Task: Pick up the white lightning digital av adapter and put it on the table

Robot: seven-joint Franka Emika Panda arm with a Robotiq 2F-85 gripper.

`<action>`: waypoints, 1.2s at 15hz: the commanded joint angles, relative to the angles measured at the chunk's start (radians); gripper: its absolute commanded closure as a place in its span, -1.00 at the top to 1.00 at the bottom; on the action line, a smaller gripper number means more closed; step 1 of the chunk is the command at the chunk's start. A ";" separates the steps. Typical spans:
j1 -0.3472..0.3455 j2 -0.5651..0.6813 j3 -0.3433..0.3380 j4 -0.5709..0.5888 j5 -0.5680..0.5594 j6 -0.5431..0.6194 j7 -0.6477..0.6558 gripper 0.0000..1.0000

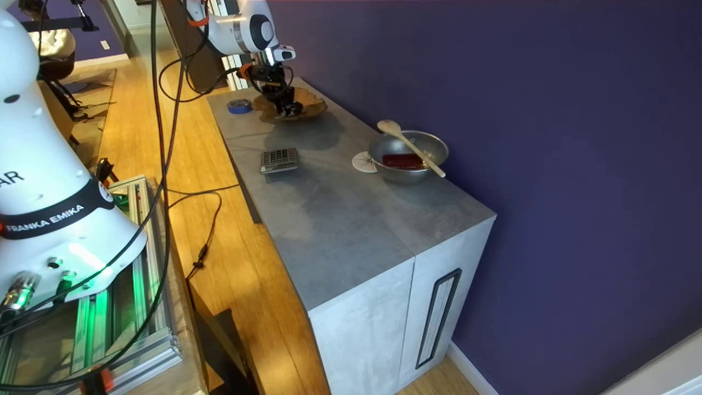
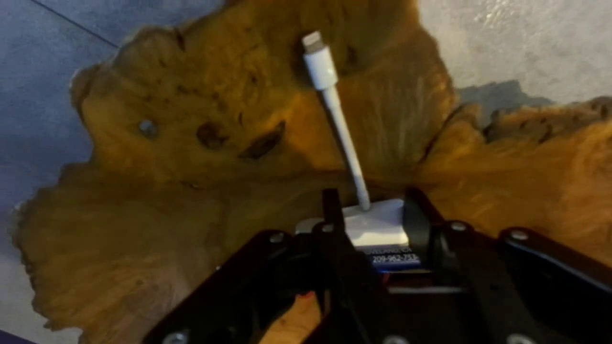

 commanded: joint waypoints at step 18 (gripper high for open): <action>-0.020 -0.038 0.055 0.041 -0.067 -0.122 -0.334 0.65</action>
